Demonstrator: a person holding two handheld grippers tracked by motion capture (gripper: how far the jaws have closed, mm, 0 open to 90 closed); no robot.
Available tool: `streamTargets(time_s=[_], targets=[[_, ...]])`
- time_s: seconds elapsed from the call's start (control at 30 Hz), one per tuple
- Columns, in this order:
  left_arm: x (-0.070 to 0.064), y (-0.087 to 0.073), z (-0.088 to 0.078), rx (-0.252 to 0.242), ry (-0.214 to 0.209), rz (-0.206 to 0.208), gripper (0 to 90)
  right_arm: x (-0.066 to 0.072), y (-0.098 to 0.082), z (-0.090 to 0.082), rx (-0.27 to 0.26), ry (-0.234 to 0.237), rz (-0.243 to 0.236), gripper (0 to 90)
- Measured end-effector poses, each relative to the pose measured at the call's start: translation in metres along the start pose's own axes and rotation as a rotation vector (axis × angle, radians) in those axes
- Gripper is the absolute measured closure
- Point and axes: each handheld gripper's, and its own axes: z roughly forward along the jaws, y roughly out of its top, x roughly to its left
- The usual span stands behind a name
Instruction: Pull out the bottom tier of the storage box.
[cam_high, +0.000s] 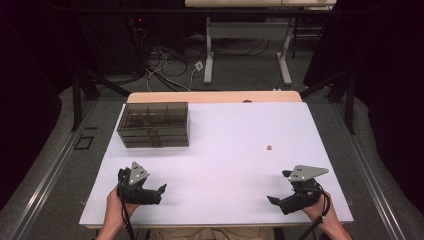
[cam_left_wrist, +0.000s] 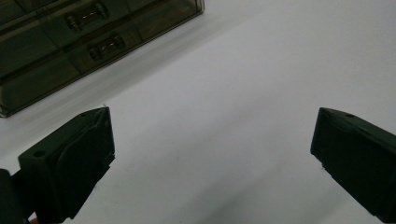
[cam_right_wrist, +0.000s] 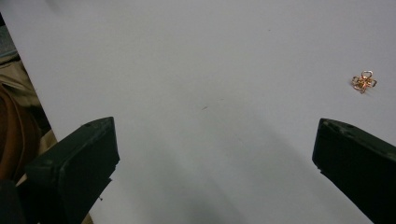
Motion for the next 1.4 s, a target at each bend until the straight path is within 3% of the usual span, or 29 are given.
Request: streamTargets(time_s=[0.37,1.4], targets=[[0.002,0.008,0.014,0.025,0.027,0.004,0.0,-0.001,0.0,0.0,0.002,-0.005,-0.004,0.0],[0.025,0.022,0.037,0.039,0.096,-0.06,0.0,-0.001,0.0,0.002,0.004,0.002,0.006,0.0]])
